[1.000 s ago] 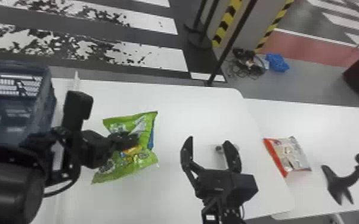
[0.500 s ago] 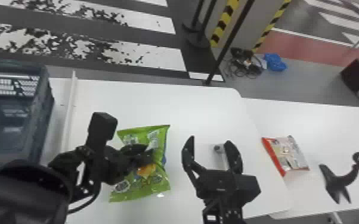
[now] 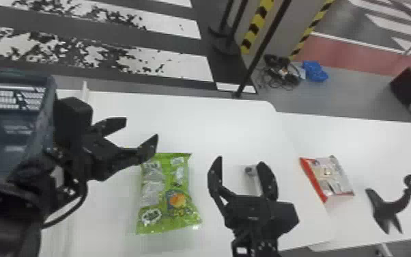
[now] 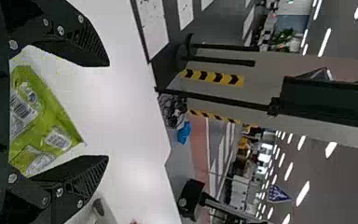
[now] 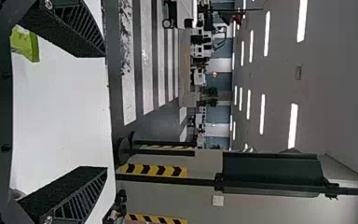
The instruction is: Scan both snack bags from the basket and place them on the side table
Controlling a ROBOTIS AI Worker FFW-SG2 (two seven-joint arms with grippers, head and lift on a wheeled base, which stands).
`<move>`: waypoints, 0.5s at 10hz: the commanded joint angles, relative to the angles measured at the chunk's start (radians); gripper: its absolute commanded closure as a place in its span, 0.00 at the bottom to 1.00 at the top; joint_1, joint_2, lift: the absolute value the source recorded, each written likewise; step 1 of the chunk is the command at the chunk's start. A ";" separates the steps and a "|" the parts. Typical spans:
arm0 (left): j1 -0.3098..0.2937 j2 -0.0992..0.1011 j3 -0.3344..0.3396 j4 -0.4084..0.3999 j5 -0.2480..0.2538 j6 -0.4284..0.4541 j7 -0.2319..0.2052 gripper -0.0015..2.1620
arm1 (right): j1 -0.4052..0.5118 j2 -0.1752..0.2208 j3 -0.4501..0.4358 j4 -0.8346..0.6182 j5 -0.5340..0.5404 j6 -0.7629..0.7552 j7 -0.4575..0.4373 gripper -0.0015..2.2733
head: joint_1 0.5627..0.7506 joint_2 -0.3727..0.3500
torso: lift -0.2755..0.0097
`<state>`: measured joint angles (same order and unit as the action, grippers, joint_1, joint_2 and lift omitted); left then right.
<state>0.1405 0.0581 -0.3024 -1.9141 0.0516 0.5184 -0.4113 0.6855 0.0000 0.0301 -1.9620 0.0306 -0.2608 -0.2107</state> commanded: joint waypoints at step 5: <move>0.120 0.066 0.284 -0.040 0.019 -0.320 0.180 0.03 | -0.004 0.001 0.007 0.000 -0.012 0.033 0.054 0.03 | 0.70 0.28 | 0.70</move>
<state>0.2464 0.1166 -0.0460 -1.9570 0.0679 0.2469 -0.2347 0.6834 0.0000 0.0369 -1.9620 0.0207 -0.2376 -0.1594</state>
